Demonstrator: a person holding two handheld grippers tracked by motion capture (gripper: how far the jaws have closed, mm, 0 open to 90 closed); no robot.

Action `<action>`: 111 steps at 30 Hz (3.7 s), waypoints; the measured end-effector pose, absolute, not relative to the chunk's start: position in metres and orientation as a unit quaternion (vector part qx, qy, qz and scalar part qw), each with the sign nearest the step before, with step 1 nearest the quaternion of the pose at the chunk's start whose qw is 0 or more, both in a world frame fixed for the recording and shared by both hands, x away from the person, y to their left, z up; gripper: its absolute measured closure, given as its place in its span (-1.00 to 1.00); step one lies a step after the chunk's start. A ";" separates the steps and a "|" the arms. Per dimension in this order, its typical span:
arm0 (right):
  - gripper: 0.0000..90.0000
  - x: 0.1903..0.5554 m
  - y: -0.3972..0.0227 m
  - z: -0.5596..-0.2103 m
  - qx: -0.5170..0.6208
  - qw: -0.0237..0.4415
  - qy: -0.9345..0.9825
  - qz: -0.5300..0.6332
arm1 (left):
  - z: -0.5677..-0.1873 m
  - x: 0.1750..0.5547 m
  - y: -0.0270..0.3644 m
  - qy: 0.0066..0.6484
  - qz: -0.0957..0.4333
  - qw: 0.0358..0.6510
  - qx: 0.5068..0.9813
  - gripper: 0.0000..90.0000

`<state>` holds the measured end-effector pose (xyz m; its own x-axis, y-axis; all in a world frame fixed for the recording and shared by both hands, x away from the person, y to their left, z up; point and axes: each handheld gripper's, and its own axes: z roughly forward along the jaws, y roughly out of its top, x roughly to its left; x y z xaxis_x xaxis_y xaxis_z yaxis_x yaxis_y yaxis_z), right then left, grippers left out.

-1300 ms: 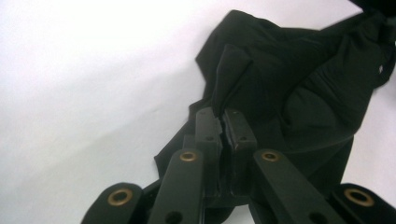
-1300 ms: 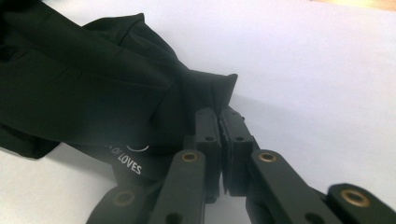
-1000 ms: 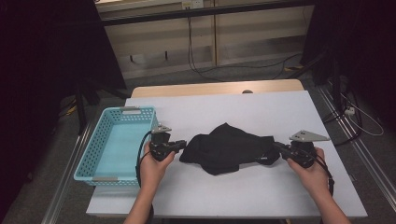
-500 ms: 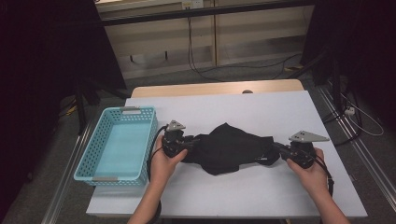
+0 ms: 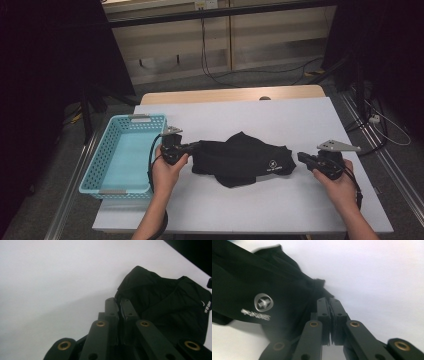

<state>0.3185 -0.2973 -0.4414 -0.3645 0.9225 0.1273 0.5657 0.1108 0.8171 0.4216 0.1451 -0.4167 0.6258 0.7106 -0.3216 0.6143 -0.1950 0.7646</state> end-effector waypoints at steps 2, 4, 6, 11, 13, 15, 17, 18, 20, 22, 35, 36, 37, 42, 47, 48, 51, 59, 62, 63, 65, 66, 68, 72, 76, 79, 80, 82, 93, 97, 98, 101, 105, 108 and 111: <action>0.87 0.318 -0.297 -0.439 0.517 0.214 0.711 0.426 | -0.417 0.422 0.144 0.427 0.051 0.463 0.775 0.90; 0.68 0.321 -0.293 -0.437 0.510 0.221 0.713 0.428 | -0.417 0.422 0.142 0.425 0.049 0.464 0.776 0.90; 0.53 0.324 -0.287 -0.435 0.502 0.222 0.720 0.425 | -0.416 0.422 0.142 0.422 0.048 0.462 0.778 0.89; 0.30 0.344 -0.276 -0.437 0.501 0.227 0.730 0.406 | -0.418 0.420 0.144 0.424 0.044 0.462 0.777 0.89; 0.21 0.354 -0.272 -0.441 0.510 0.212 0.732 0.398 | -0.417 0.419 0.143 0.424 0.046 0.461 0.778 0.89; 0.26 0.358 -0.266 -0.446 0.512 0.207 0.735 0.394 | -0.416 0.418 0.143 0.420 0.046 0.459 0.781 0.89; 0.53 0.360 -0.260 -0.450 0.500 0.215 0.749 0.378 | -0.416 0.418 0.143 0.419 0.048 0.459 0.782 0.89; 0.88 0.359 -0.258 -0.450 0.488 0.215 0.759 0.372 | -0.416 0.418 0.143 0.419 0.048 0.458 0.782 0.89; 0.94 0.357 -0.257 -0.447 0.476 0.227 0.765 0.369 | -0.416 0.417 0.144 0.423 0.048 0.458 0.780 0.89; 0.95 0.353 -0.262 -0.440 0.482 0.229 0.752 0.386 | -0.416 0.417 0.147 0.430 0.047 0.456 0.778 0.89; 0.95 0.338 -0.292 -0.437 0.517 0.221 0.716 0.414 | -0.420 0.417 0.138 0.421 0.049 0.455 0.783 0.23; 0.94 0.339 -0.291 -0.437 0.516 0.223 0.717 0.412 | -0.419 0.416 0.134 0.417 0.051 0.450 0.788 0.17; 0.94 0.339 -0.290 -0.437 0.515 0.225 0.720 0.407 | -0.419 0.416 0.131 0.413 0.055 0.448 0.791 0.10; 0.94 0.339 -0.294 -0.438 0.520 0.234 0.718 0.400 | -0.428 0.417 0.130 0.421 0.057 0.430 0.796 0.06; 0.94 0.340 -0.297 -0.439 0.527 0.236 0.713 0.397 | -0.435 0.417 0.131 0.426 0.044 0.422 0.799 0.18; 0.94 0.341 -0.297 -0.439 0.526 0.237 0.715 0.395 | -0.436 0.416 0.130 0.427 0.046 0.420 0.799 0.21; 0.95 0.340 -0.295 -0.439 0.524 0.237 0.715 0.396 | -0.441 0.417 0.126 0.422 0.033 0.414 0.806 0.37; 0.95 0.337 -0.303 -0.436 0.528 0.247 0.710 0.394 | -0.439 0.418 0.124 0.419 0.040 0.415 0.806 0.96; 0.95 0.337 -0.302 -0.436 0.527 0.246 0.710 0.396 | -0.428 0.417 0.130 0.423 0.052 0.438 0.791 0.98; 0.95 0.337 -0.302 -0.436 0.527 0.245 0.710 0.398 | -0.425 0.417 0.132 0.424 0.053 0.442 0.789 0.98; 0.95 0.337 -0.300 -0.436 0.524 0.244 0.710 0.402 | -0.420 0.416 0.135 0.425 0.058 0.448 0.784 0.99; 0.95 0.337 -0.299 -0.436 0.523 0.244 0.711 0.402 | -0.419 0.416 0.136 0.425 0.061 0.447 0.785 0.99; 0.95 0.337 -0.298 -0.436 0.523 0.245 0.712 0.400 | -0.420 0.417 0.138 0.433 0.061 0.446 0.781 0.99; 0.95 0.337 -0.298 -0.437 0.521 0.249 0.717 0.391 | -0.428 0.417 0.138 0.444 0.046 0.432 0.783 0.96; 0.95 0.337 -0.297 -0.436 0.522 0.257 0.719 0.379 | -0.427 0.419 0.129 0.430 0.074 0.440 0.785 0.27; 0.95 0.338 -0.297 -0.437 0.521 0.251 0.719 0.386 | -0.431 0.422 0.121 0.426 0.056 0.437 0.790 0.05; 0.95 0.338 -0.296 -0.437 0.521 0.249 0.719 0.387 | -0.432 0.423 0.119 0.424 0.055 0.433 0.794 0.04; 0.95 0.338 -0.295 -0.437 0.519 0.248 0.720 0.388 | -0.438 0.427 0.114 0.424 0.060 0.423 0.799 0.06; 0.95 0.339 -0.294 -0.439 0.517 0.243 0.724 0.386 | -0.425 0.437 0.109 0.412 0.077 0.431 0.799 0.99; 0.95 0.339 -0.294 -0.439 0.515 0.243 0.726 0.386 | -0.412 0.441 0.114 0.412 0.090 0.440 0.793 0.99; 0.95 0.339 -0.293 -0.439 0.515 0.245 0.726 0.384 | -0.411 0.442 0.114 0.412 0.091 0.438 0.794 0.99; 0.95 0.339 -0.292 -0.439 0.512 0.249 0.730 0.377 | -0.412 0.446 0.116 0.424 0.091 0.436 0.789 0.98; 0.95 0.340 -0.292 -0.439 0.516 0.255 0.726 0.375 | -0.418 0.446 0.114 0.429 0.106 0.436 0.784 0.50; 0.94 0.341 -0.295 -0.440 0.520 0.253 0.723 0.379 | -0.422 0.444 0.114 0.427 0.096 0.429 0.790 0.11; 0.88 0.342 -0.296 -0.441 0.522 0.247 0.721 0.383 | -0.424 0.439 0.115 0.430 0.086 0.420 0.794 -0.18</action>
